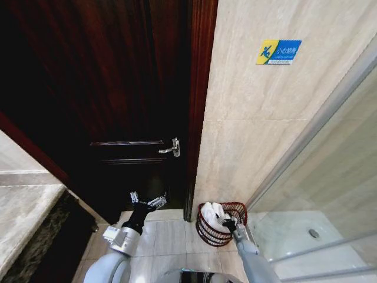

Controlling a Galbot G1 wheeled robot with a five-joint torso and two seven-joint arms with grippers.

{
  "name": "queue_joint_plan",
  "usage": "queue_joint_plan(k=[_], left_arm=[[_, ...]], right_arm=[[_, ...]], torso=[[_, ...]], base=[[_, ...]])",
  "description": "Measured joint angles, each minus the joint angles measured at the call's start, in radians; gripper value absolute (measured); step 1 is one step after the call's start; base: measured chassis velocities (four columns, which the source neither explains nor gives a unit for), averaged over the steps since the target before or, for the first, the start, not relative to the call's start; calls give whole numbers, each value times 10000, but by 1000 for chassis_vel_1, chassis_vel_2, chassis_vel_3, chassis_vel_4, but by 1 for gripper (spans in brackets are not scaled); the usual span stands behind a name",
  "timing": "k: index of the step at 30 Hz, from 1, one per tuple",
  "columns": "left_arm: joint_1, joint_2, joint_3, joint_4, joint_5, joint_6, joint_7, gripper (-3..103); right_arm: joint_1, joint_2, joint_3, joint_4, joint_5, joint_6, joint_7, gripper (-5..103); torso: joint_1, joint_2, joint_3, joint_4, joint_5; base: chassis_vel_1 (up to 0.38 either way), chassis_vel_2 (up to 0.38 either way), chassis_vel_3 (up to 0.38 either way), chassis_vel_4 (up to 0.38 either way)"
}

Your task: Discard the used towel into the hamper.

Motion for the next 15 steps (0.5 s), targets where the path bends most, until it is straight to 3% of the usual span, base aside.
queue_joint_plan(k=[7, 15], left_arm=[[0, 0, 0, 0, 0, 0, 0, 100], [0, 0, 0, 0, 0, -1, 0, 100]], right_arm=[[-218, -144, 22, 330, 174, -53, -203, 100], [-190, 98, 218, -144, 430, 577, -238, 100]], torso=[[0, 0, 0, 1, 0], [2, 0, 0, 2, -4]], base=[[0, 0, 0, 0], [0, 0, 0, 0]])
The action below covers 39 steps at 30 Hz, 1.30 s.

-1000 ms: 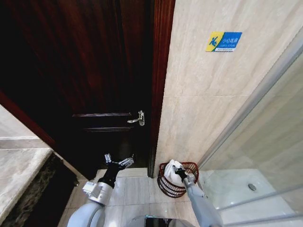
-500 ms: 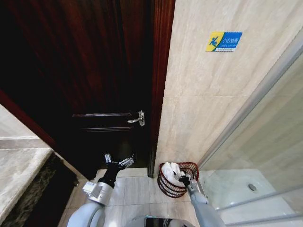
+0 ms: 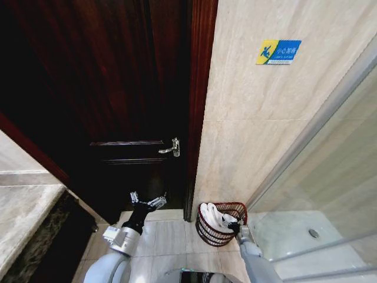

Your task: Discard the used towel into the hamper.

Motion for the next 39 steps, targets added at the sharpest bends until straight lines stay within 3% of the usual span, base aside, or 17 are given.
queue_joint_plan(k=[6, 16, 28, 39], left_arm=[[0, 0, 0, 0, 0, 0, 0, 100], [0, 0, 0, 0, 0, 0, 0, 100], [0, 0, 1, -1, 0, 0, 0, 100], [0, 0, 0, 0, 0, 0, 0, 100]], right_arm=[[-701, -13, -113, 892, 618, -246, -457, 100], [-1753, 142, 53, 2136, 879, -431, -439, 100], [-3834, 124, 414, 5031, 983, -600, -123, 100], [-5836, 323, 1009, 8397, 1376, -225, 581, 100]], torso=[[0, 0, 0, -2, 1], [0, 0, 0, -1, 2], [-1, 1, 0, -3, 1], [-1, 1, 0, -2, 2]], base=[[0, 0, 0, 0], [0, 0, 0, 0], [0, 0, 0, 0], [0, 0, 0, 0]])
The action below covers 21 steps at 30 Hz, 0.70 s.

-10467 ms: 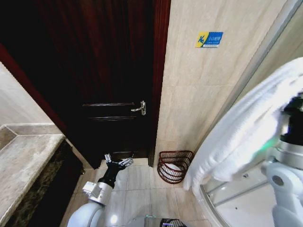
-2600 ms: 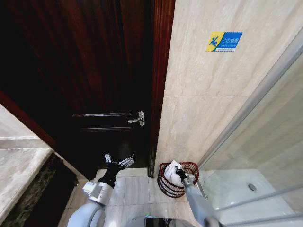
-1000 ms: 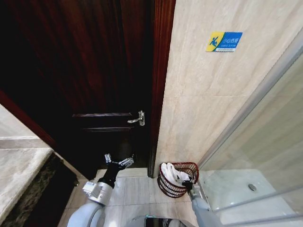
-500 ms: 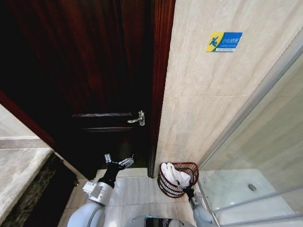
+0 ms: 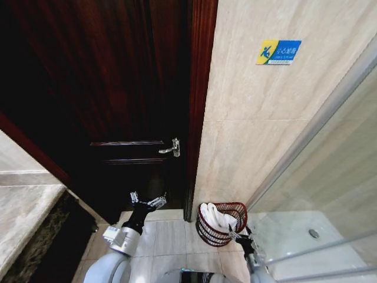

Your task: Discard the used towel into the hamper.

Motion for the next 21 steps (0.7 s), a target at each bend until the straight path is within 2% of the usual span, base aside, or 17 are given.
queue_joint_plan(k=[7, 13, 21], left_arm=[[0, 0, 0, 0, 0, 0, 0, 100], [0, 0, 0, 0, 0, 0, 0, 100], [0, 0, 0, 0, 0, 0, 0, 100]], right_arm=[[-1126, 46, 354, 1724, 401, 214, 306, 100], [-2075, 76, 506, 3833, 1158, 386, 686, 100], [-2626, 450, 1094, 5657, 1233, 632, 699, 100]], torso=[[0, 0, 0, 0, 0], [0, 0, 0, 0, 2], [0, 0, 0, 0, 0]], base=[[0, 0, 0, 0], [0, 0, 0, 0], [0, 0, 0, 0]])
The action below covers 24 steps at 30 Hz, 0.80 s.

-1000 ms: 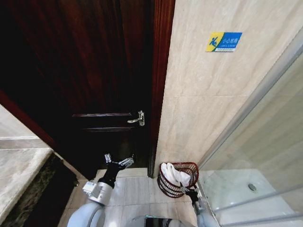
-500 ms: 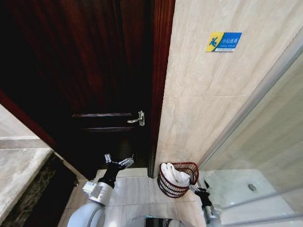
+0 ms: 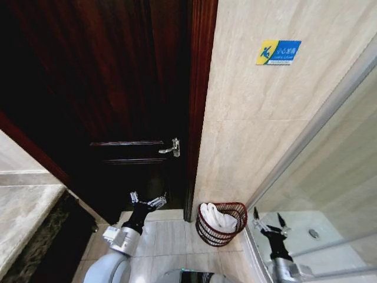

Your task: Discard the used towel into the hamper.

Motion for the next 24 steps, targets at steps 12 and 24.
queue_joint_plan(k=[12, 24], left_arm=[[0, 0, 0, 0, 0, 0, 0, 100], [0, 0, 0, 0, 0, 0, 0, 100]], right_arm=[[-65, 260, -19, 2062, -115, -563, -45, 100], [55, 234, 90, 2948, -43, -938, -51, 100]], torso=[[0, 0, 0, 1, 0], [0, 0, 1, 1, 0]], base=[[0, 0, 0, 0], [0, 0, 0, 0]])
